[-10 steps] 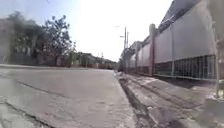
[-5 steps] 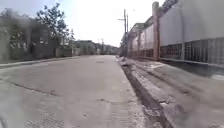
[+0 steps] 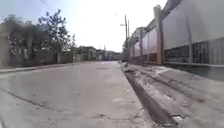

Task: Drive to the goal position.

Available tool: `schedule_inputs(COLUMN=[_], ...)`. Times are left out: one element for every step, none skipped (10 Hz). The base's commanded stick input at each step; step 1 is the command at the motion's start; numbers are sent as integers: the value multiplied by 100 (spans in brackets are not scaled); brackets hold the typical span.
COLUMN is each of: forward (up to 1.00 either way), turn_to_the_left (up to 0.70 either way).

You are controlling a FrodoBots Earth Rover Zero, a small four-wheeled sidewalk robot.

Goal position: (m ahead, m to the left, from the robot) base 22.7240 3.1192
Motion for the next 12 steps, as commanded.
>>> schedule_inputs(forward=[70, 70, 70, 70, 70, 72, 85, 85, 85, 85, 85, 85], turn_to_the_left=[0, 0, 0, 0, 0, 0, 0, 0, 0, 0, 0, -1])
